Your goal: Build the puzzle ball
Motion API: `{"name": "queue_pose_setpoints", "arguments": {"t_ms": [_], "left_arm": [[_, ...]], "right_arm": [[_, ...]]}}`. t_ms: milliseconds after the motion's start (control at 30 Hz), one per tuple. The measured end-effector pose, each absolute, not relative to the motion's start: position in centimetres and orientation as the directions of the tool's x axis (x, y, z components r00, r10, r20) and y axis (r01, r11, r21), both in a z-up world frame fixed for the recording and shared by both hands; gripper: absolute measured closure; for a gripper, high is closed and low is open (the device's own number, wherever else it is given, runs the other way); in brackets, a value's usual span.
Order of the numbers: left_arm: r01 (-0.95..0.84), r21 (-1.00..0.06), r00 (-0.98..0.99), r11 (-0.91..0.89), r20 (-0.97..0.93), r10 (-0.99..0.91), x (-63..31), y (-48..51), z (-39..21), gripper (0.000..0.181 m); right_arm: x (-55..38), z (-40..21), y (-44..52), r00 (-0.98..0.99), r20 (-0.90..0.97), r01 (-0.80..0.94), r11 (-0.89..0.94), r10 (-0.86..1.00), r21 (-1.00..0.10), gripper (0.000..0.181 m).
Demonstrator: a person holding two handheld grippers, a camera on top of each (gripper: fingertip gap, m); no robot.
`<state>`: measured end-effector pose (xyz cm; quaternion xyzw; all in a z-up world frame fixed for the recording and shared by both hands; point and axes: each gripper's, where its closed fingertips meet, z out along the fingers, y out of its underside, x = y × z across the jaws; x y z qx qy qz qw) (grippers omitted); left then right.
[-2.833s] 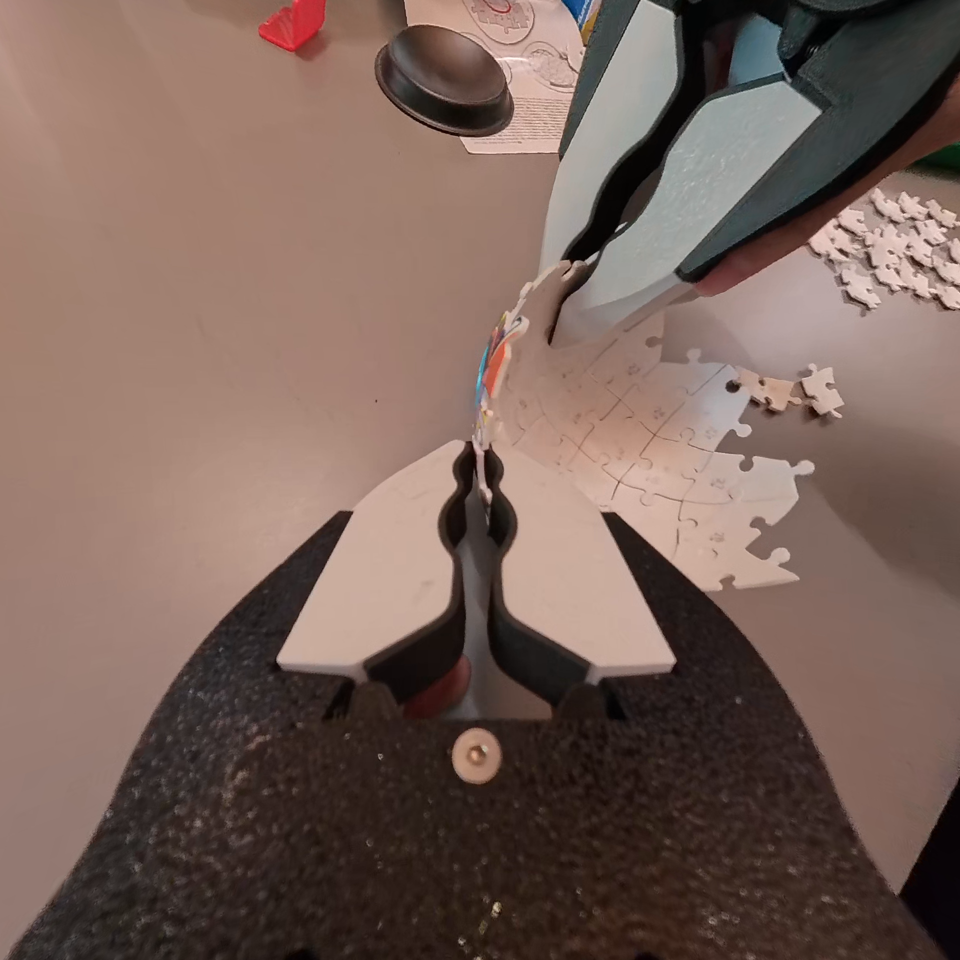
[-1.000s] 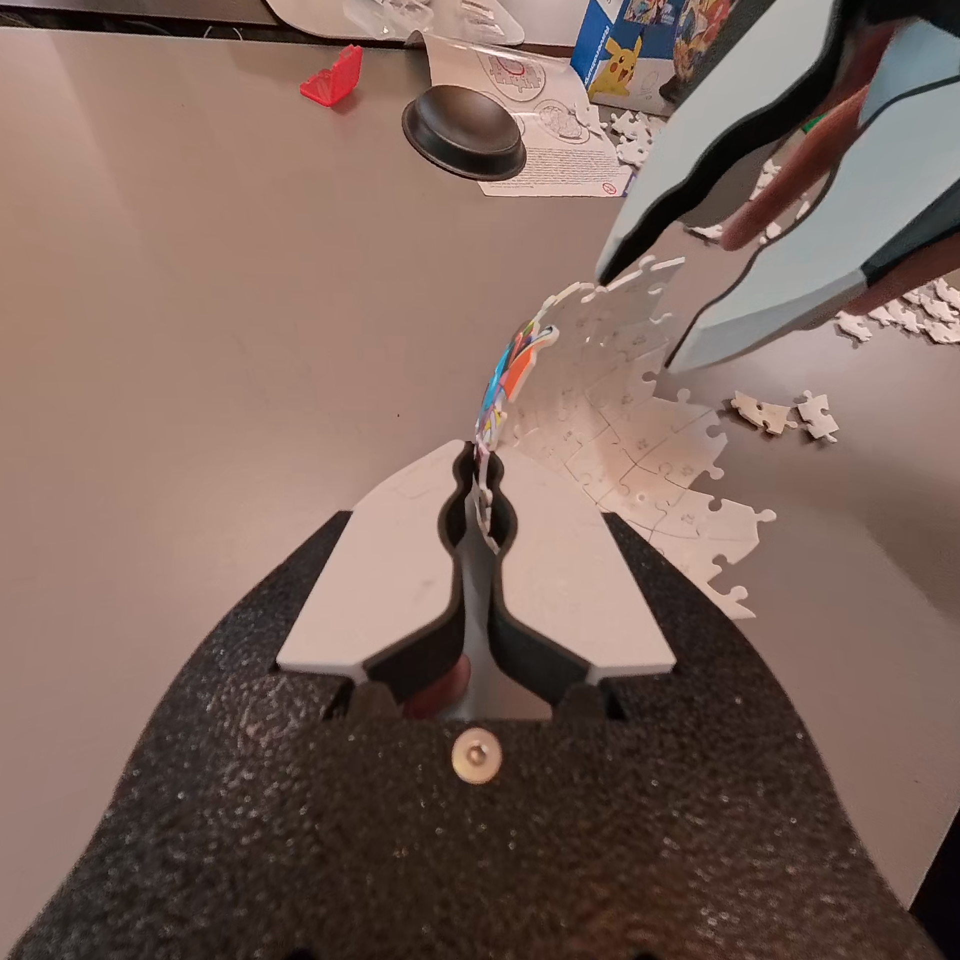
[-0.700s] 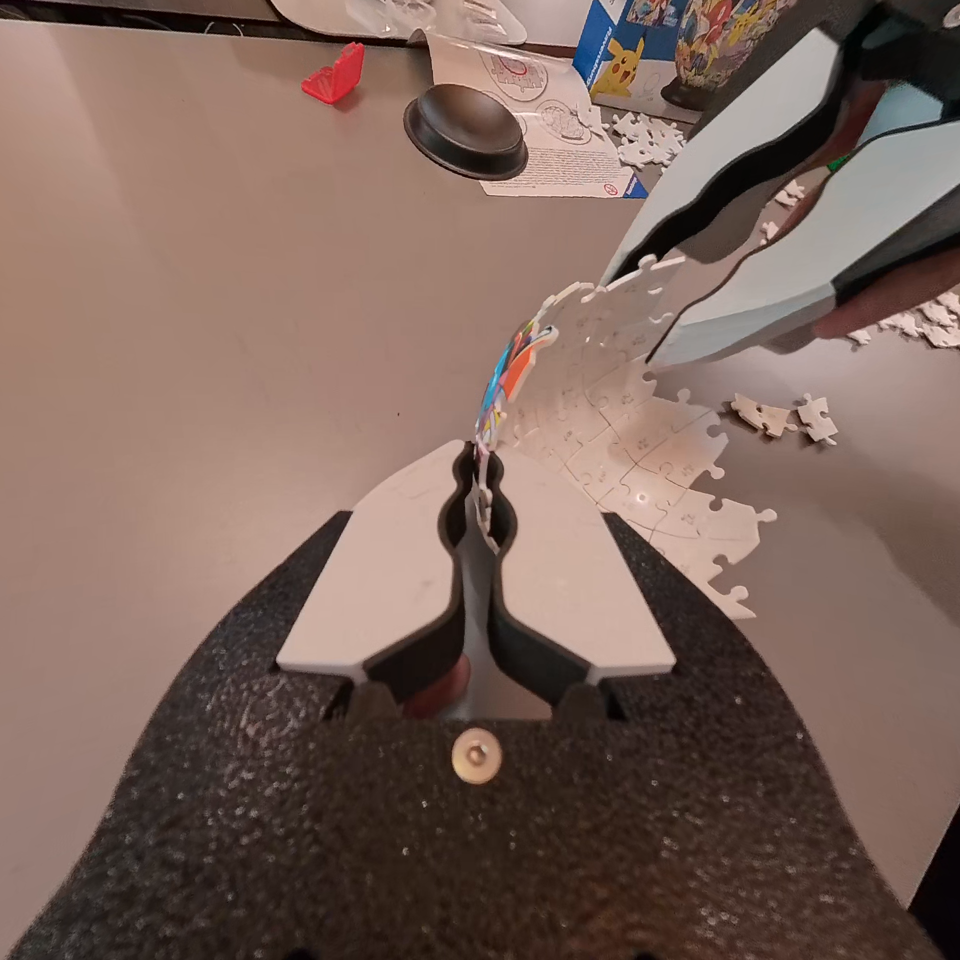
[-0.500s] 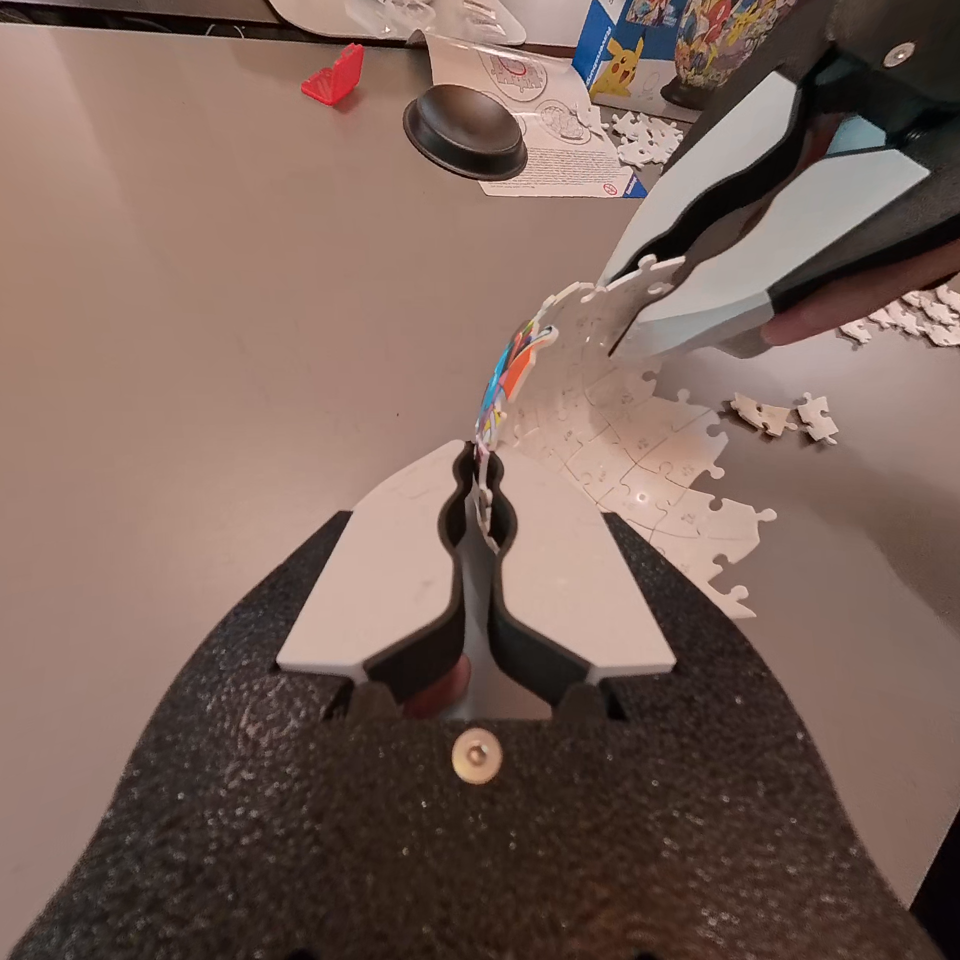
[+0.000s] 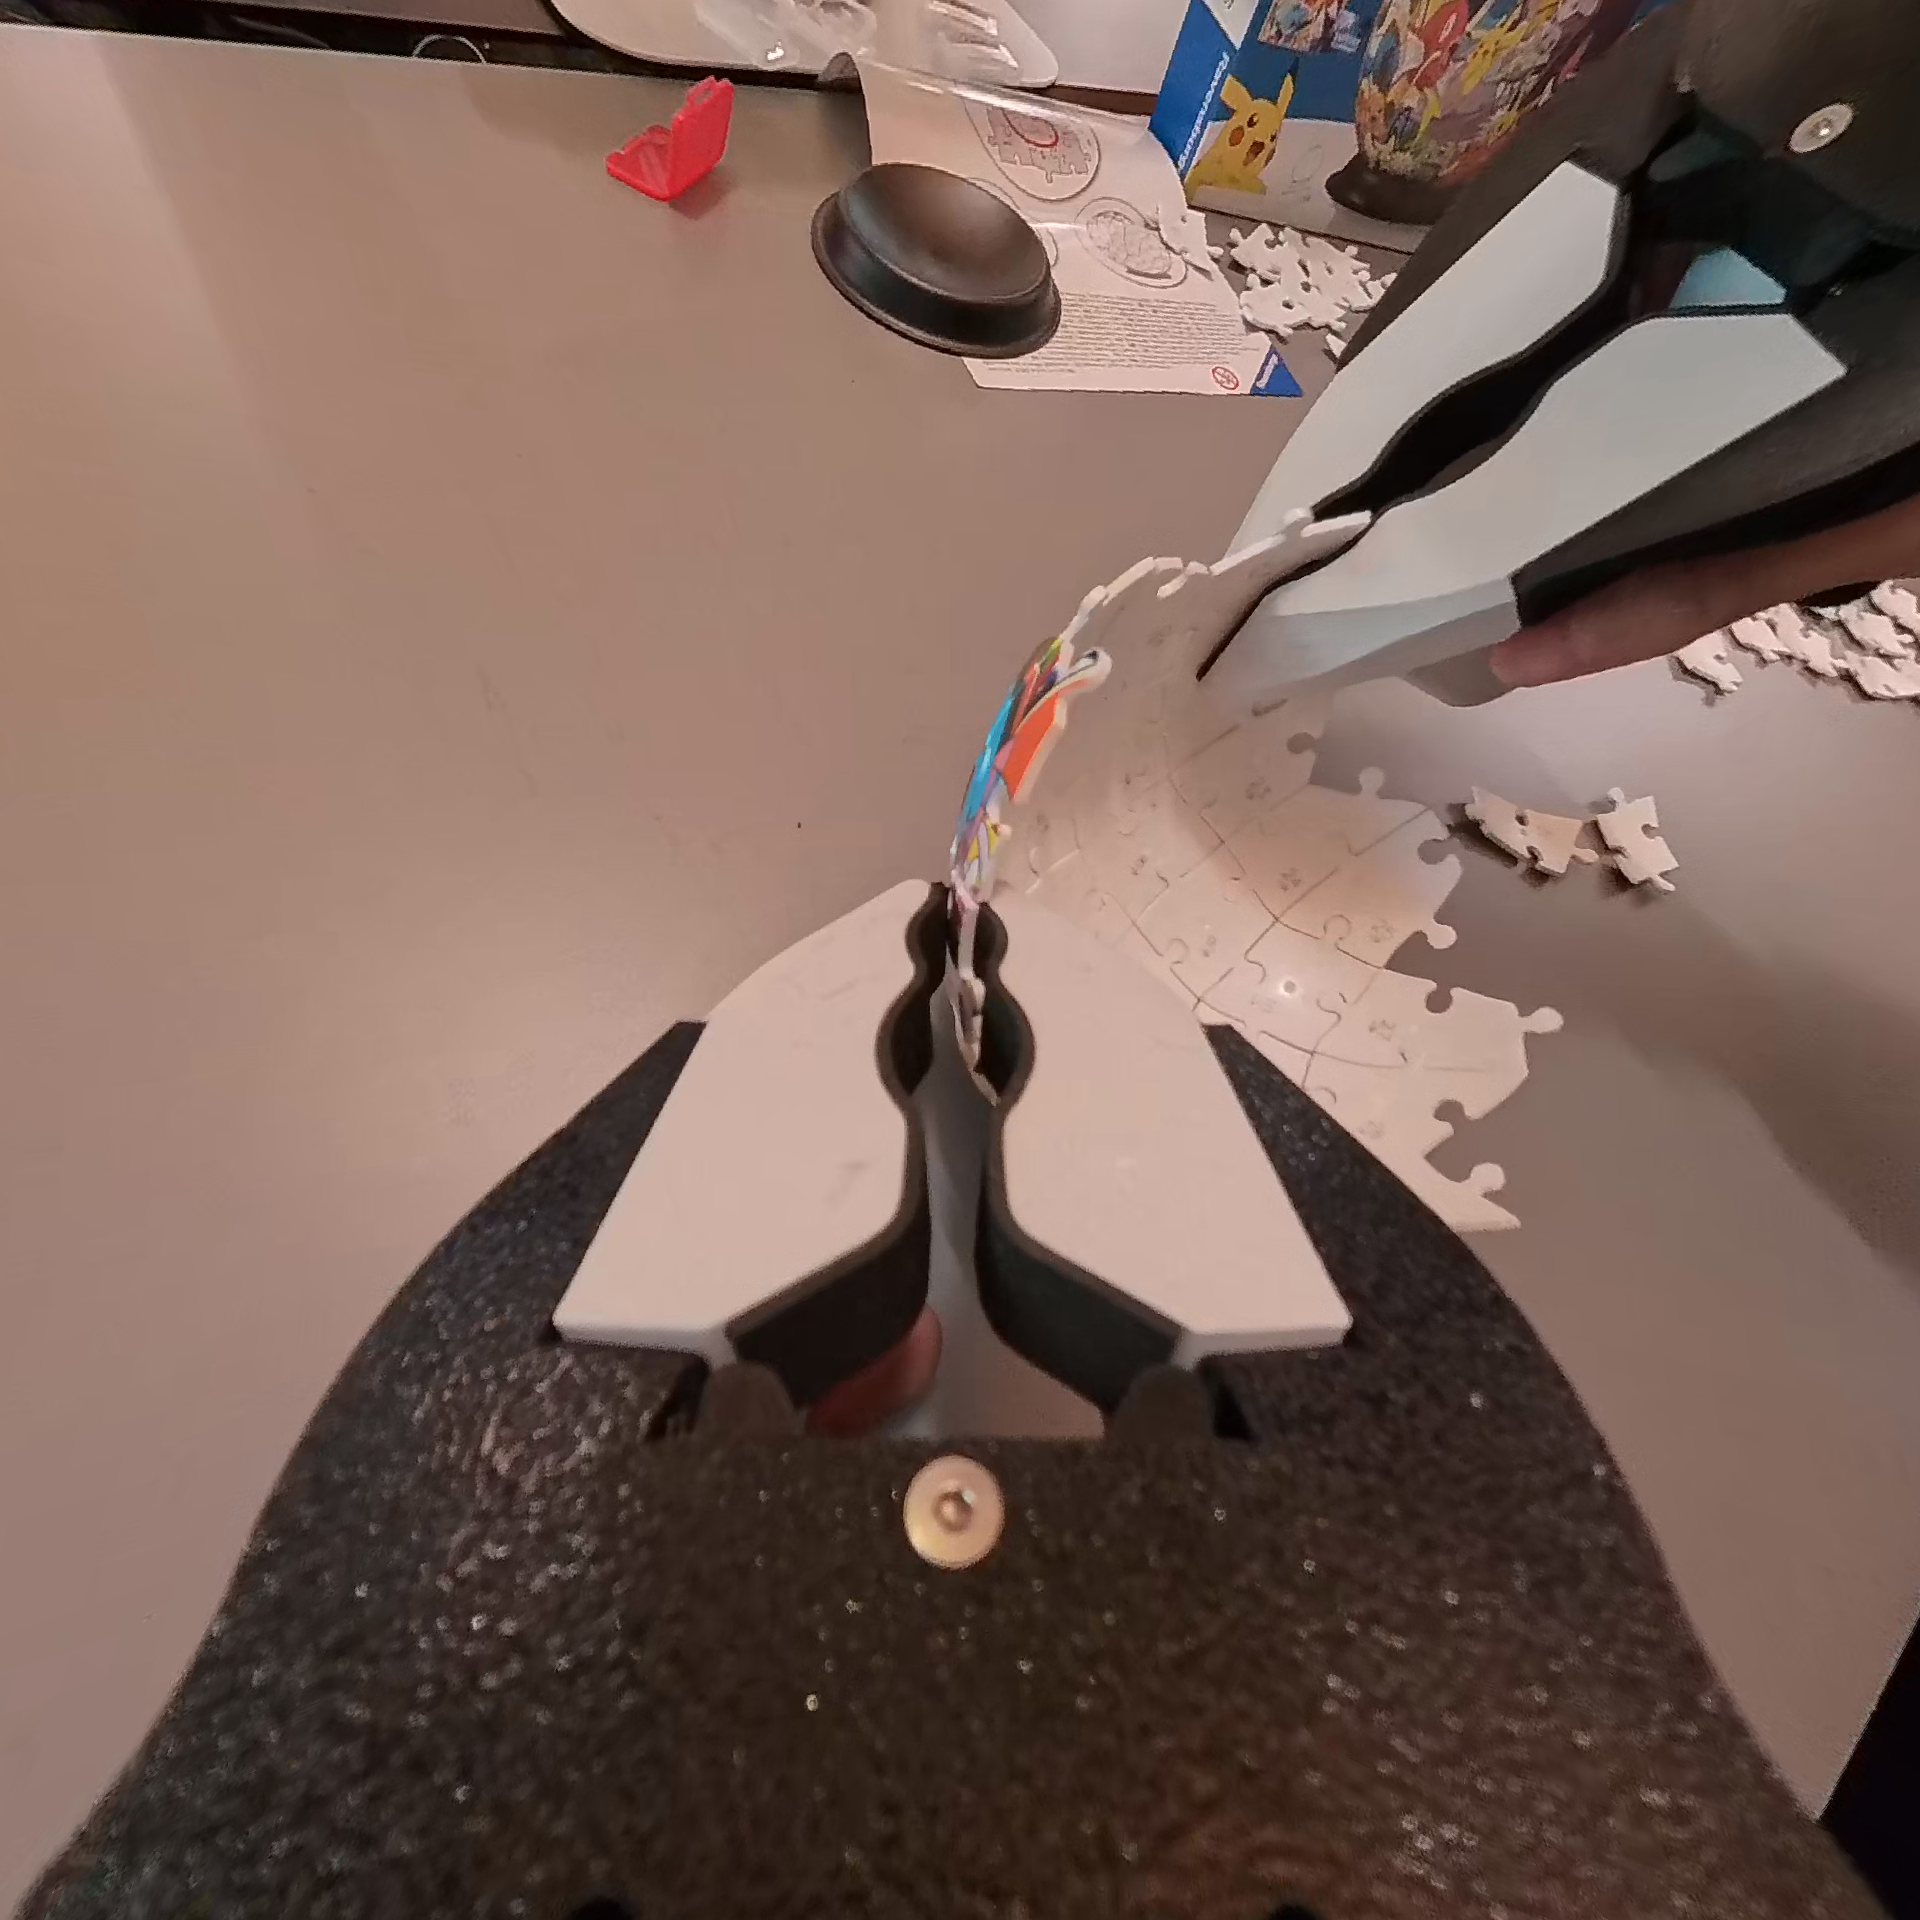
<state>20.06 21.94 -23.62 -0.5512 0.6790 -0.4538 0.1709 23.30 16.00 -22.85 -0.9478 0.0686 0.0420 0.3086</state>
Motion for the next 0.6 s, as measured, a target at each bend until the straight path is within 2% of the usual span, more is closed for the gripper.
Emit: {"name": "queue_pose_setpoints", "arguments": {"t_ms": [233,267,333,367,500,600], "left_arm": [[-0.596,-0.802,-0.332,-0.024,0.274,-0.903,20.0,22.0,-23.6,0.179],[-0.595,-0.803,-0.331,-0.025,0.274,-0.903,20.0,22.0,-23.6,0.179],[-0.595,-0.804,-0.329,-0.027,0.273,-0.904,20.0,22.1,-23.6,0.179],[-0.595,-0.803,-0.328,-0.027,0.274,-0.904,20.0,22.1,-23.6,0.179],[-0.595,-0.803,-0.327,-0.028,0.274,-0.904,20.0,22.1,-23.6,0.179],[-0.594,-0.804,-0.328,-0.027,0.272,-0.905,20.0,22.1,-23.6,0.179]], "right_arm": [[23.2,-22.9,16.0,0.985,-0.139,-0.165,-0.792,-0.102,-0.589,0.178],[23.2,-22.9,16.0,0.985,-0.141,-0.164,-0.792,-0.1,-0.588,0.172],[23.4,-23.0,15.7,0.988,-0.114,-0.153,-0.795,-0.106,-0.586,0.138],[23.2,-23.1,15.5,0.989,-0.113,-0.143,-0.802,-0.095,-0.58,0.135],[23.3,-22.5,15.8,0.989,-0.111,-0.144,-0.765,-0.095,-0.628,0.15],[24.0,-21.5,16.6,0.993,-0.073,-0.118,-0.711,-0.093,-0.693,0.152]]}}
